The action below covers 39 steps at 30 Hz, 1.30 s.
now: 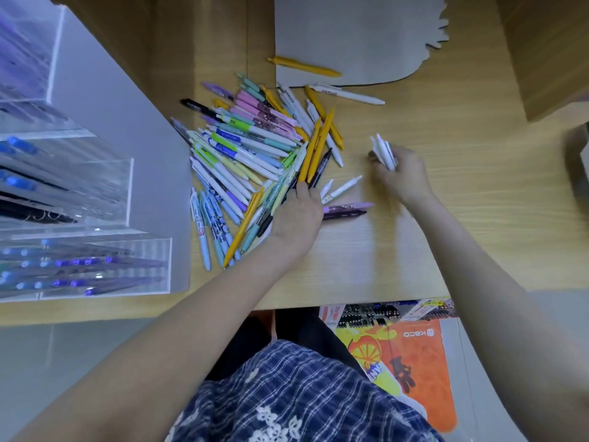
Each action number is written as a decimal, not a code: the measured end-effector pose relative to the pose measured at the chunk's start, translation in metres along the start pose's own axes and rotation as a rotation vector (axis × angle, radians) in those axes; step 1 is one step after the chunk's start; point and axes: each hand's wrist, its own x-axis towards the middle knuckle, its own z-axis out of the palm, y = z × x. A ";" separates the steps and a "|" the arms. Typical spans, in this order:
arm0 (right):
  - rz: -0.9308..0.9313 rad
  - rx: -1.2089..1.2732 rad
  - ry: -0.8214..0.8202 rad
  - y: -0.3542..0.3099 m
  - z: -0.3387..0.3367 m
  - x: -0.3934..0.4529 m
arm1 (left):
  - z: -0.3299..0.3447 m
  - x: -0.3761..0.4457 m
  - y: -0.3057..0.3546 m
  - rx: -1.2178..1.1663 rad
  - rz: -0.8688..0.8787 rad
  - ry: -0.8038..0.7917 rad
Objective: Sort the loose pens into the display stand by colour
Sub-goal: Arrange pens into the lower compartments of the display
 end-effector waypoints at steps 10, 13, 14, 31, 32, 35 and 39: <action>-0.112 -0.578 -0.086 -0.048 0.011 0.101 | -0.028 -0.025 -0.050 -0.596 -0.118 0.025; -0.007 -0.607 -0.096 -0.050 0.014 0.085 | -0.036 -0.036 -0.053 -0.907 -0.178 -0.030; 0.028 -0.531 -0.111 -0.049 0.012 0.076 | -0.039 -0.040 -0.053 -1.040 -0.218 -0.053; -0.142 0.875 -0.146 -0.224 0.025 -0.152 | -0.096 -0.176 -0.142 -1.654 0.040 -0.172; -0.155 0.819 -0.137 -0.239 0.035 -0.163 | -0.098 -0.190 -0.156 -1.629 0.063 -0.152; -0.191 0.738 -0.098 -0.284 0.066 -0.199 | -0.100 -0.236 -0.203 -1.580 0.118 -0.068; -0.305 0.809 -0.033 -0.331 0.093 -0.235 | -0.097 -0.287 -0.272 -1.556 0.033 0.097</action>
